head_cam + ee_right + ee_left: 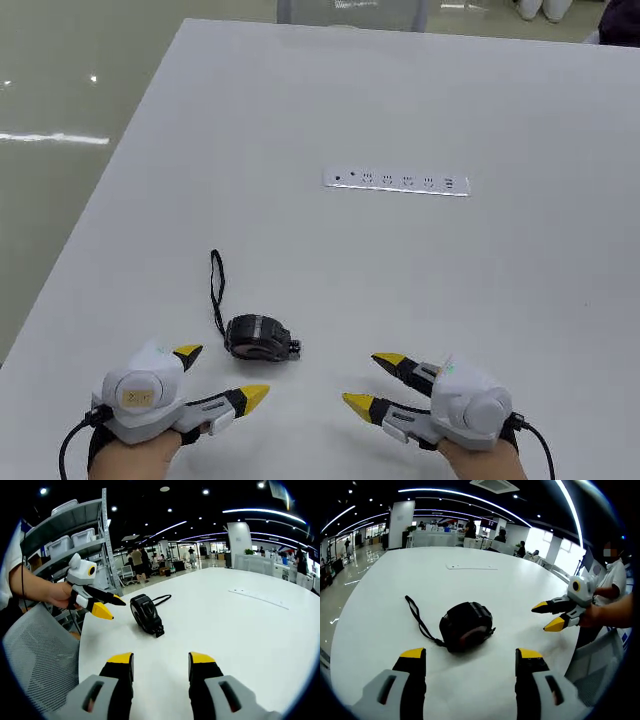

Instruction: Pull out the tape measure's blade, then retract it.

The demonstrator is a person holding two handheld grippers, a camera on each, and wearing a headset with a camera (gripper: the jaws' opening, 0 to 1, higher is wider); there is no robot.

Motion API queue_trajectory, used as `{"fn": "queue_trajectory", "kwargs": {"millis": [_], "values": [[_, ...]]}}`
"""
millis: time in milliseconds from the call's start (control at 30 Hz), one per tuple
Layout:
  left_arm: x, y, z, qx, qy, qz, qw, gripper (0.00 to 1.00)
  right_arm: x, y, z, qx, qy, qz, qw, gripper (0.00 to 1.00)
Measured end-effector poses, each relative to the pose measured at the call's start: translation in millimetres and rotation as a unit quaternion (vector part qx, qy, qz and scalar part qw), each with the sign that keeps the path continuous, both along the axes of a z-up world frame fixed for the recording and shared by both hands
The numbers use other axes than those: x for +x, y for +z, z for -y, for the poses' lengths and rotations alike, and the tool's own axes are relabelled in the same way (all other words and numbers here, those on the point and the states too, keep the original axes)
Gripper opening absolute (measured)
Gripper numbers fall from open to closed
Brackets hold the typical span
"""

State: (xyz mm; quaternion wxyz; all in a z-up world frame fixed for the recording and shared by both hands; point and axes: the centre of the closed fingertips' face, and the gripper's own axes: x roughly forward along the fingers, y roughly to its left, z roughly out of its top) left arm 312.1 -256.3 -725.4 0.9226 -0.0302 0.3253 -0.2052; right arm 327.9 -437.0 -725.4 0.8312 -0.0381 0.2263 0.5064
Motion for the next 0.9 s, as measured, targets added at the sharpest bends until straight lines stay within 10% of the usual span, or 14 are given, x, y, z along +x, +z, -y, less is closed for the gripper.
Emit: {"fn": "queue_trajectory", "kwargs": {"millis": [900], "values": [[-34.1, 19.5, -24.7, -0.029, 0.005, 0.009, 0.9995, 0.72, -21.8, 14.3, 53.5, -0.01, -0.04, 0.011, 0.9991, 0.46]]}}
